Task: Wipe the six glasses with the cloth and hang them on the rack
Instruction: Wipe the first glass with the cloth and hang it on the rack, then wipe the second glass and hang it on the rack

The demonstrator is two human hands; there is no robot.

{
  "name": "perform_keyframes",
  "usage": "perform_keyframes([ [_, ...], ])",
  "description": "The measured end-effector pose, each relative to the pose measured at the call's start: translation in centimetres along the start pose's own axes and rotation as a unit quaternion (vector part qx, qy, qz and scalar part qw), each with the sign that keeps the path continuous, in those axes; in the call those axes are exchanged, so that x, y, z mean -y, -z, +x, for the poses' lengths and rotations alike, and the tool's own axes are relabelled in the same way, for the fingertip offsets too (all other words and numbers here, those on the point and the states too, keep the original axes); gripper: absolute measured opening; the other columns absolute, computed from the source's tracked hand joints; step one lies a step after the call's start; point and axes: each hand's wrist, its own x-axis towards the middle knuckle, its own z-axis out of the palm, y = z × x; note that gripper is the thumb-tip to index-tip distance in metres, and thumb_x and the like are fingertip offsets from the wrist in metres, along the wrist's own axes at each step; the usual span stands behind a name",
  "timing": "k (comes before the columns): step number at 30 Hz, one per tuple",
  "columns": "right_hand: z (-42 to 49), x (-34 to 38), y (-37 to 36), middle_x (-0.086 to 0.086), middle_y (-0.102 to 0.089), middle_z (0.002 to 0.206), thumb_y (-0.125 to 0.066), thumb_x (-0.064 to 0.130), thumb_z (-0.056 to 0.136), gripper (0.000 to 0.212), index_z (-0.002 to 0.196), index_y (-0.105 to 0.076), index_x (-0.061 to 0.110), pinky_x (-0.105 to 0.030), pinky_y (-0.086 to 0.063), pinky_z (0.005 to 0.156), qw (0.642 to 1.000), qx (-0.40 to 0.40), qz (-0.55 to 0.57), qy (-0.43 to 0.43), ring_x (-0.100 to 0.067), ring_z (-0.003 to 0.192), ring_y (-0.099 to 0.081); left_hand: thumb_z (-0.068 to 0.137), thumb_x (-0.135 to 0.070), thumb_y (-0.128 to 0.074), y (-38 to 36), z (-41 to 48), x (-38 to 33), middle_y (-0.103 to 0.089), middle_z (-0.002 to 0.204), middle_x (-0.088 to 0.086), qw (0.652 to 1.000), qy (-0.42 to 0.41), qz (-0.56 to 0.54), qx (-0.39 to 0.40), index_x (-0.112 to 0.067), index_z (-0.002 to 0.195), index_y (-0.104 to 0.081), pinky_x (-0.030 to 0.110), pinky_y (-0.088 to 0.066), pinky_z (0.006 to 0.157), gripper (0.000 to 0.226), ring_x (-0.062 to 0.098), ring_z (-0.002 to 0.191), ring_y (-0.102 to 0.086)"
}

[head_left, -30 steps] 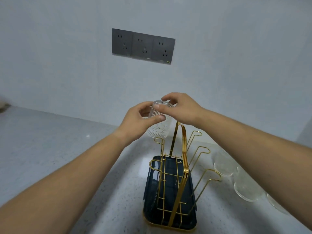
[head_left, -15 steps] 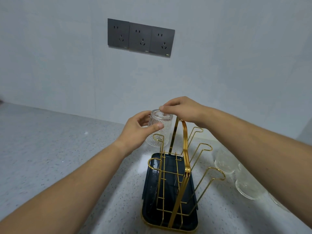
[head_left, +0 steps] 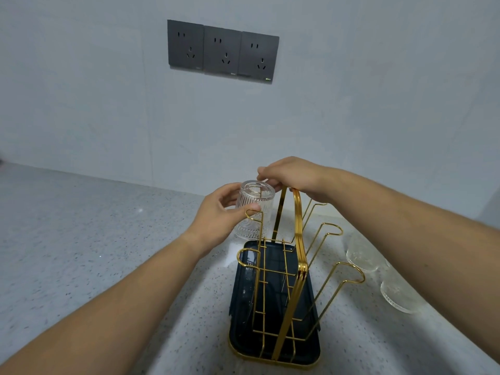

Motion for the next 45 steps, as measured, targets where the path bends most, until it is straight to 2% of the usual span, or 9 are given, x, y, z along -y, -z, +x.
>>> perform_keyframes([
  [10, -0.3, 0.2, -0.2, -0.003, -0.070, 0.125, -0.041, 0.049, 0.106, 0.049, 0.130, -0.065, 0.014, -0.021, -0.040, 0.076, 1.000, 0.001, 0.002, -0.008, -0.020, 0.115, -0.063, 0.070, -0.046, -0.084, -0.1, -0.4, -0.1, -0.074, 0.124, -0.010, 1.000, 0.011, 0.004, 0.001, -0.026, 0.129, -0.068, 0.036, -0.051, 0.110, 0.064, 0.007, 0.119, -0.066],
  [13, -0.3, 0.2, -0.3, -0.001, -0.068, 0.125, -0.041, 0.049, 0.106, 0.050, 0.134, -0.063, 0.014, -0.026, -0.042, 0.084, 1.000, -0.004, -0.002, -0.007, -0.020, 0.117, -0.061, 0.069, -0.046, -0.083, -0.1, -0.5, -0.4, -0.074, 0.123, -0.008, 1.000, 0.024, 0.005, 0.004, -0.025, 0.129, -0.067, 0.037, -0.051, 0.111, 0.066, 0.008, 0.119, -0.067],
  [16, -0.4, 0.2, -0.3, -0.002, -0.067, 0.128, -0.044, 0.045, 0.106, 0.047, 0.134, -0.064, 0.012, -0.033, -0.042, 0.100, 0.999, -0.049, 0.006, 0.009, -0.020, 0.119, -0.059, 0.069, -0.046, -0.083, 0.1, -0.7, -0.7, -0.072, 0.127, -0.009, 0.999, 0.041, 0.015, 0.016, -0.032, 0.127, -0.064, 0.039, -0.049, 0.114, 0.063, 0.008, 0.122, -0.065],
  [20, -1.8, 0.3, 0.6, -0.002, -0.070, 0.122, -0.047, 0.039, 0.106, 0.040, 0.119, -0.071, 0.010, -0.030, -0.044, 0.092, 0.987, -0.149, 0.037, 0.051, -0.017, 0.114, -0.062, 0.072, -0.054, -0.081, 0.6, -1.2, -1.4, -0.058, 0.149, -0.001, 0.997, 0.073, 0.036, 0.012, -0.026, 0.153, -0.047, 0.042, -0.043, 0.118, 0.092, 0.017, 0.137, -0.054],
  [25, -6.0, -1.0, 3.3, -0.004, -0.075, 0.111, -0.054, 0.035, 0.103, 0.030, 0.105, -0.074, 0.013, -0.039, -0.053, 0.095, 0.974, -0.210, 0.063, 0.055, -0.026, 0.107, -0.068, 0.093, -0.052, -0.072, 1.3, -1.5, -4.3, -0.065, 0.133, 0.002, 0.994, 0.092, -0.008, -0.062, -0.019, 0.138, -0.059, 0.048, -0.044, 0.117, 0.057, 0.019, 0.127, -0.062],
  [30, -14.0, -4.5, 6.5, 0.007, -0.077, 0.101, -0.057, 0.032, 0.102, 0.021, 0.103, -0.074, 0.019, -0.035, -0.055, 0.094, 0.962, -0.249, 0.102, 0.051, -0.013, 0.101, -0.070, 0.098, -0.037, -0.071, -0.6, -3.0, -10.1, -0.068, 0.129, 0.002, 0.998, 0.036, -0.004, -0.055, -0.028, 0.124, -0.065, 0.047, -0.050, 0.112, 0.028, 0.019, 0.121, -0.067],
  [38, -26.7, -12.9, 8.9, 0.008, -0.080, 0.096, -0.061, 0.031, 0.100, 0.016, 0.100, -0.075, 0.023, -0.044, -0.056, 0.099, 0.958, -0.262, 0.118, -0.025, -0.012, 0.096, -0.074, 0.101, -0.026, -0.067, -7.7, -8.5, -20.4, -0.072, 0.125, -0.002, 0.997, -0.078, 0.006, 0.021, -0.024, 0.127, -0.066, 0.039, -0.057, 0.104, 0.026, 0.016, 0.118, -0.070],
  [43, -31.1, -17.5, 7.7, 0.000, -0.079, 0.096, -0.063, 0.019, 0.099, 0.012, 0.099, -0.075, 0.019, -0.035, -0.058, 0.091, 0.956, -0.254, 0.136, -0.055, -0.019, 0.095, -0.074, 0.097, -0.019, -0.069, -14.6, -11.4, -20.1, -0.072, 0.126, 0.005, 0.994, -0.040, -0.019, 0.095, -0.019, 0.124, -0.067, 0.040, -0.055, 0.107, 0.027, 0.018, 0.118, -0.070],
  [45, -31.9, -18.9, 7.2, -0.002, -0.079, 0.097, -0.064, 0.018, 0.098, 0.011, 0.100, -0.075, 0.020, -0.041, -0.059, 0.092, 0.954, -0.250, 0.148, -0.069, -0.025, 0.097, -0.073, 0.096, -0.023, -0.072, -16.9, -11.9, -17.9, -0.071, 0.126, 0.003, 0.993, -0.004, 0.000, 0.119, -0.020, 0.127, -0.066, 0.042, -0.053, 0.109, 0.032, 0.014, 0.116, -0.070],
])
